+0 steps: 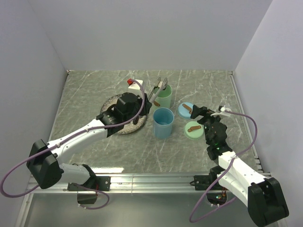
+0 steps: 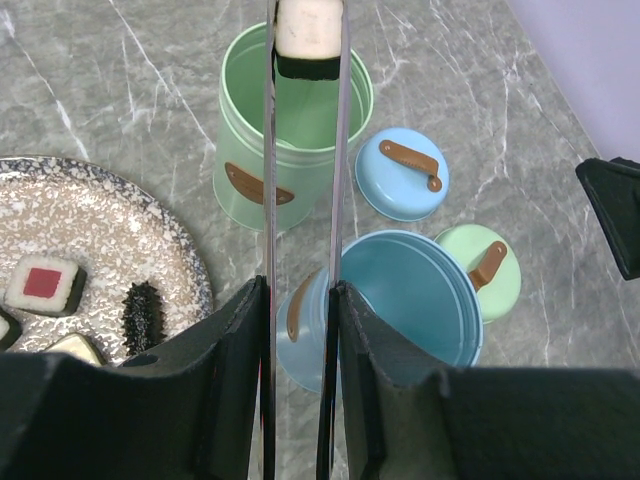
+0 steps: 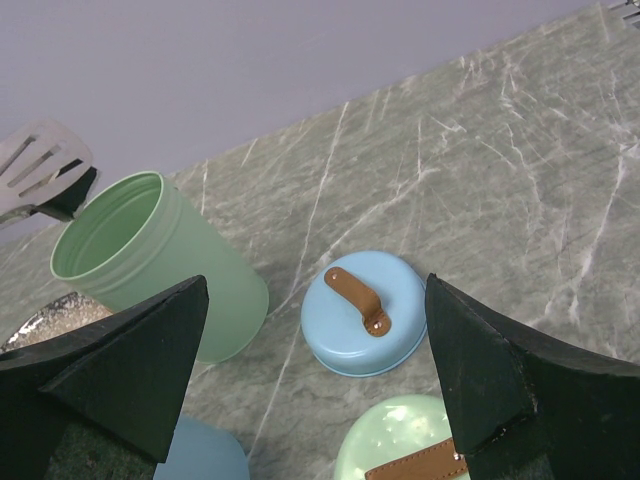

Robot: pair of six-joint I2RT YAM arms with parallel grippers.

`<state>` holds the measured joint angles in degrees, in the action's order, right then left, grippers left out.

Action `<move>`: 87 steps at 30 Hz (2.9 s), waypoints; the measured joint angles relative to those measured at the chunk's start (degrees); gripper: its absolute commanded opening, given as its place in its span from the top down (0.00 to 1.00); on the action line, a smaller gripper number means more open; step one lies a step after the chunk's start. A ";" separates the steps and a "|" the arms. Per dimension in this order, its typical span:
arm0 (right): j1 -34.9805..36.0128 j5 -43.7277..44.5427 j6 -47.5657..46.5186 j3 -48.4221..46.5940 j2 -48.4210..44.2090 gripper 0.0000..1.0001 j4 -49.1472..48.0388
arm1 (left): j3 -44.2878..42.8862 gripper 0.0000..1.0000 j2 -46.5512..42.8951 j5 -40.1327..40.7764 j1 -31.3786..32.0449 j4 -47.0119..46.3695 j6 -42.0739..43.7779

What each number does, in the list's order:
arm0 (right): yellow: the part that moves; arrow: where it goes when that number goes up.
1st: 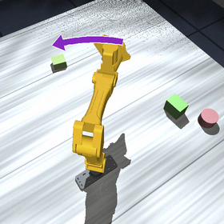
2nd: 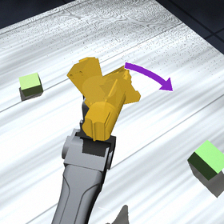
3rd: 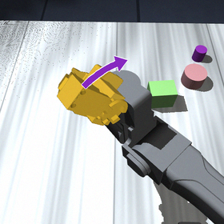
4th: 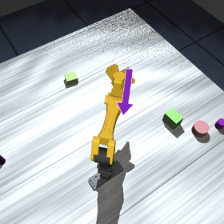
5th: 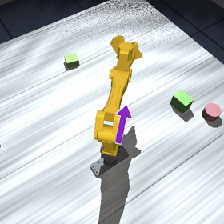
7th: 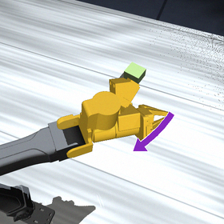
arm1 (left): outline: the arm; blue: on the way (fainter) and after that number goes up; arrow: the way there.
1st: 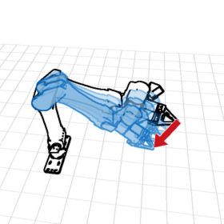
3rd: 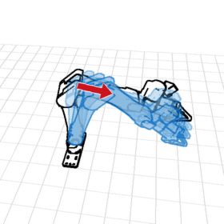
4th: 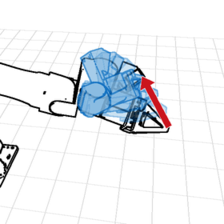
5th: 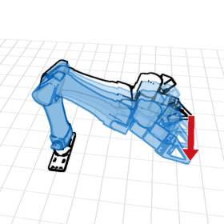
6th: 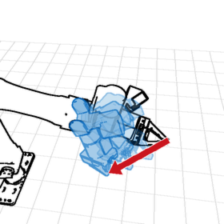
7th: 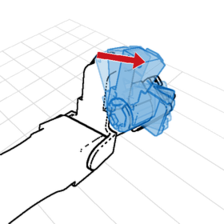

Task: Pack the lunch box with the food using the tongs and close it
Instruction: Place the food into the lunch box, then pick up the food using the clamp

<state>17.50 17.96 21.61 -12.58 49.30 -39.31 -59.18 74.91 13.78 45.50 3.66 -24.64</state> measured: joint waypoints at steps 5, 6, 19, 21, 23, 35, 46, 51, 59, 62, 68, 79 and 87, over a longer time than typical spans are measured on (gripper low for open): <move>0.00 0.00 0.00 0.00 0.00 0.05 -0.02 | -0.20 0.62 0.44 -0.09 0.35 0.09 0.02; 0.00 0.00 0.00 0.00 0.00 0.05 -0.02 | -0.31 0.61 0.52 -0.13 0.37 0.07 0.02; 0.00 -0.02 0.00 0.00 0.02 0.05 -0.04 | -0.90 0.52 0.79 0.13 0.85 0.09 0.00; 0.00 -0.02 0.00 0.00 0.02 0.05 -0.04 | -0.90 0.52 0.79 0.42 0.85 0.09 0.00; 0.00 -0.02 0.00 0.00 0.02 0.05 -0.04 | -0.90 0.52 0.76 0.68 0.85 0.09 -0.02; 0.00 -0.13 0.00 0.00 0.98 0.05 -0.07 | 0.94 0.53 -6.54 5.99 1.03 1.88 -0.52; 0.00 -0.46 0.00 0.00 1.31 0.05 -0.09 | 8.79 0.54 -17.73 20.57 1.05 13.00 -9.53; 0.00 -0.48 0.00 0.00 1.31 0.05 -0.09 | 12.09 0.54 -20.50 24.96 1.05 20.90 -16.22; 0.00 -0.87 0.00 0.00 0.74 0.05 -0.02 | 16.96 0.54 -21.86 24.22 1.05 26.43 -21.49; 0.00 -0.92 0.00 0.00 -0.20 0.05 0.11 | 18.64 0.53 -22.10 22.58 1.05 26.60 -21.86; 0.00 -0.92 0.02 0.50 -2.40 0.05 0.55 | 21.14 0.54 -22.75 19.43 1.05 25.64 -21.94; 0.00 -0.85 0.02 0.94 -4.17 0.04 1.79 | 21.62 0.54 -19.74 17.31 1.05 22.05 -20.98; 0.00 -0.87 0.02 1.01 -5.01 0.04 2.54 | 21.62 0.54 -21.24 17.57 1.05 22.03 -21.09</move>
<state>17.50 17.08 21.63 -11.57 44.29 -36.77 -37.56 53.67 31.35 46.54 25.69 -45.74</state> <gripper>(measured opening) 0.954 0.467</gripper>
